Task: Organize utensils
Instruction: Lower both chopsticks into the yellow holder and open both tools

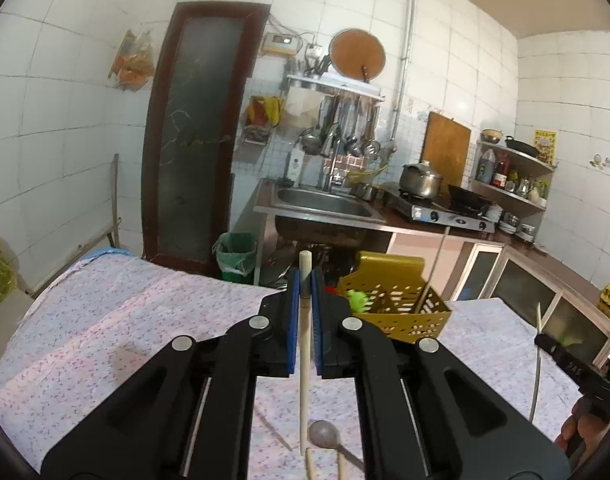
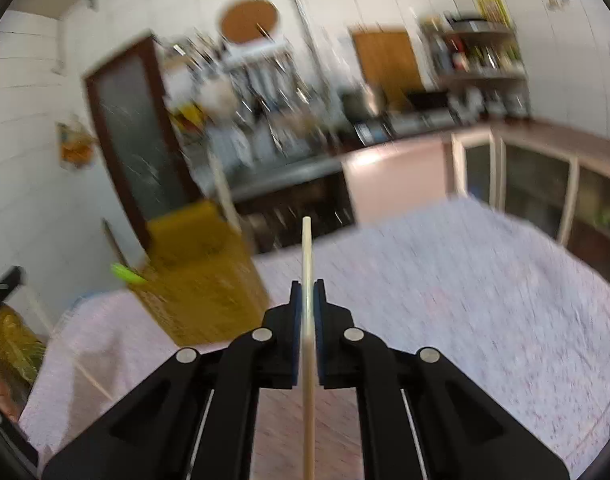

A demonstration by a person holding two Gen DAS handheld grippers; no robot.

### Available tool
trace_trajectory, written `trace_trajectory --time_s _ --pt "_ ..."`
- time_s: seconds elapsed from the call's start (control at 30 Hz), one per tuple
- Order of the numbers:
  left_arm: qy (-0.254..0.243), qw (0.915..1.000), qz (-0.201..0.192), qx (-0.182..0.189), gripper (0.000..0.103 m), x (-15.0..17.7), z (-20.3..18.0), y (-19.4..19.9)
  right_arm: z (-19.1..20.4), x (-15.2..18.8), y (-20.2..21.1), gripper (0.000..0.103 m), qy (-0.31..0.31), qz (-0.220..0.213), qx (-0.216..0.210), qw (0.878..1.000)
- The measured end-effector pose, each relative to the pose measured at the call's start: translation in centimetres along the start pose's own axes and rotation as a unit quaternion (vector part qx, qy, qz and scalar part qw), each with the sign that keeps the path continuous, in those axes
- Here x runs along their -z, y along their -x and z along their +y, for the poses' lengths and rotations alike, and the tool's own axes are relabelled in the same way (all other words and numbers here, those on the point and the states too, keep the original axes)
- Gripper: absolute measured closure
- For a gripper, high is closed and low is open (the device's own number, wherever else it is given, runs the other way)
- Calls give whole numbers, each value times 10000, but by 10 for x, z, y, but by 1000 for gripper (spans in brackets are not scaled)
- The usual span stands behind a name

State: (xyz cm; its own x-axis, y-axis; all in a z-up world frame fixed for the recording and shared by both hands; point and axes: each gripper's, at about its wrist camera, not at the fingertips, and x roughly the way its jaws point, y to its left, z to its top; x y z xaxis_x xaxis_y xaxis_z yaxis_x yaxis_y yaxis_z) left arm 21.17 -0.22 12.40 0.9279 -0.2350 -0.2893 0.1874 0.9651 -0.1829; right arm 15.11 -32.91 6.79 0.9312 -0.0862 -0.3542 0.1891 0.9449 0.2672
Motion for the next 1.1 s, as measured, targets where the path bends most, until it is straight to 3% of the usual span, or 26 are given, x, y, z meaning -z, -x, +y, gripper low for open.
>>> trace_trajectory --time_s 0.2,0.33,0.53,0.77,1.1 --pt "-106 9995 -217 203 98 -17 -21 8 44 -22 27 97 591 -1182 -477 9901" --pt "-160 9985 -442 293 98 -40 -36 7 65 -42 20 97 693 -1726 -830 9790" --pt "-283 9941 -982 368 98 -82 -60 -7 87 -70 -5 97 512 -2489 -1020 9618" --pt "-342 9909 -1215 458 98 -99 -84 -56 88 -88 -46 97 148 -2893 -909 9528" --pt "-482 9938 -973 237 98 -59 -83 -132 96 -75 -108 97 614 -2972 -689 9504"
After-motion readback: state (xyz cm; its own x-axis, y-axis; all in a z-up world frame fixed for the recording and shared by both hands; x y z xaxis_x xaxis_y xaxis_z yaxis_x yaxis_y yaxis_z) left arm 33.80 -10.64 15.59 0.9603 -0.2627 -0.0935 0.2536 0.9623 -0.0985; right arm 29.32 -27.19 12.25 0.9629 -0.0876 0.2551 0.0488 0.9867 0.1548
